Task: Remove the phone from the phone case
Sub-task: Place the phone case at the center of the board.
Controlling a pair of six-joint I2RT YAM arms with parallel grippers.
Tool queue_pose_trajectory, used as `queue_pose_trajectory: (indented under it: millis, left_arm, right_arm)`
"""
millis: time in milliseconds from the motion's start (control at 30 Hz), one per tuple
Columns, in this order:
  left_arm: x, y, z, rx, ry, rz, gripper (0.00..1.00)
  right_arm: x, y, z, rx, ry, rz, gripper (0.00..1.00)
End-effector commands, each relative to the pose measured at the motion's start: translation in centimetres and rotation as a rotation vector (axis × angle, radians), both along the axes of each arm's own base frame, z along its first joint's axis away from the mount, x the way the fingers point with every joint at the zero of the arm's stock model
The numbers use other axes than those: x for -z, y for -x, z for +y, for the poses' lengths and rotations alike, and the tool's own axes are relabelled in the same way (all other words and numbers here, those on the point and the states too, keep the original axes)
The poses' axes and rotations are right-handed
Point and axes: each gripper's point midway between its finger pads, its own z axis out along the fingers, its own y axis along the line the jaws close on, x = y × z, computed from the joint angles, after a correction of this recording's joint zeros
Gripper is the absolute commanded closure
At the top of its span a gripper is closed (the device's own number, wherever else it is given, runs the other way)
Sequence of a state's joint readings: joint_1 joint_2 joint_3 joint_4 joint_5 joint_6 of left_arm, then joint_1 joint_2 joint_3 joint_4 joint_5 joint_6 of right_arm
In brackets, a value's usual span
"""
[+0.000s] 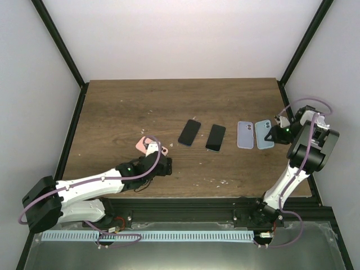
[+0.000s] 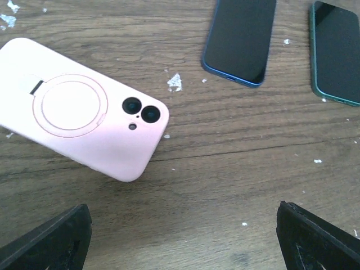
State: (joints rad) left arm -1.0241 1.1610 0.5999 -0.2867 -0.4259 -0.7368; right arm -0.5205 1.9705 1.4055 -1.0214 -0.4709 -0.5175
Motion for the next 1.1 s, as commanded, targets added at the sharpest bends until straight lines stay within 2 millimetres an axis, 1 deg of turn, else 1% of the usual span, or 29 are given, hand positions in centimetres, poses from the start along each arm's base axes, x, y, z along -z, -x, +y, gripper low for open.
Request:
queue_pose_trajectory:
  millis: [0,33,67,133,200,267,367,433,500,533,600,667,700,767,800,833,900,967,1000,1067]
  left_arm:
    - [-0.6,-0.5,1.0,-0.08,0.011,-0.006,0.09]
    - [-0.7,-0.5,0.9,-0.077,0.014,-0.006,0.09]
    - [-0.8,-0.5,0.8,-0.077,0.018,-0.006,0.09]
    - [-0.9,-0.4,0.9,-0.073,0.015,-0.001,0.09]
    - [-1.3,-0.2,1.3,-0.078,0.015,0.002,0.09]
    - [-2.0,-0.1,1.7,-0.082,0.016,-0.003,0.09]
    - [-3.6,0.0,2.8,-0.097,0.006,-0.042,0.07]
    - [-4.9,-0.1,3.8,-0.106,-0.005,-0.076,0.04]
    - [-6.1,-0.1,4.7,-0.104,-0.013,-0.107,0.0]
    - [-6.7,-0.2,5.1,-0.098,-0.014,-0.118,0.0]
    - [-7.8,-0.6,6.3,-0.093,-0.007,-0.13,0.0]
    - [-8.4,-1.2,7.9,-0.106,0.001,-0.13,0.0]
    - [-8.6,-1.9,9.4,-0.145,0.006,-0.125,0.0]
    - [-8.4,-2.5,11.3,-0.198,0.035,-0.1,0.0]
    - [-8.3,-2.7,11.7,-0.212,0.067,-0.086,0.0]
    - [-8.2,-2.9,11.6,-0.208,0.099,-0.079,0.0]
    - [-7.7,-3.3,11.8,-0.226,0.134,-0.073,0.01]
    - [-7.6,-3.2,12.0,-0.24,0.161,-0.042,0.02]
    - [-8.0,-3.0,11.8,-0.23,0.169,-0.023,0.03]
    - [-9.7,-2.8,12.0,-0.225,0.174,-0.046,0.03]
  right_arm:
    - [-0.7,-0.8,-1.1,0.023,0.024,-0.045,0.51]
    - [-0.9,-0.8,-1.4,0.025,0.036,-0.054,0.46]
    - [-0.9,-0.7,-1.7,0.031,0.047,-0.059,0.44]
    - [-1.6,-0.5,-2.3,0.052,0.067,-0.079,0.42]
    - [-2.3,-0.3,-2.4,0.06,0.089,-0.103,0.41]
    - [-3.2,-0.1,-2.4,0.065,0.115,-0.138,0.37]
    - [-5.0,0.0,-1.5,0.054,0.108,-0.201,0.36]
    - [-6.3,-0.2,-0.1,0.019,0.083,-0.259,0.37]
    - [-7.6,-0.3,2.1,-0.047,0.083,-0.319,0.38]
    - [-8.1,-0.2,3.5,-0.088,0.089,-0.346,0.38]
    - [-9.8,-0.4,6.7,-0.181,0.1,-0.419,0.38]
    - [-11.5,-0.6,10.3,-0.272,0.13,-0.483,0.38]
    - [-12.3,-0.7,12.3,-0.319,0.139,-0.51,0.38]
    - [-13.8,-0.7,16.4,-0.415,0.136,-0.556,0.38]
    - [-14.4,-0.6,19.0,-0.475,0.124,-0.576,0.37]
    - [-14.8,-0.6,21.0,-0.514,0.111,-0.591,0.37]
    - [-15.1,-0.4,24.6,-0.594,0.084,-0.611,0.38]
    - [-14.5,-0.2,27.9,-0.653,0.079,-0.601,0.38]
    - [-14.0,0.1,29.7,-0.691,0.08,-0.588,0.38]
    - [-12.3,0.7,32.9,-0.759,0.085,-0.546,0.38]
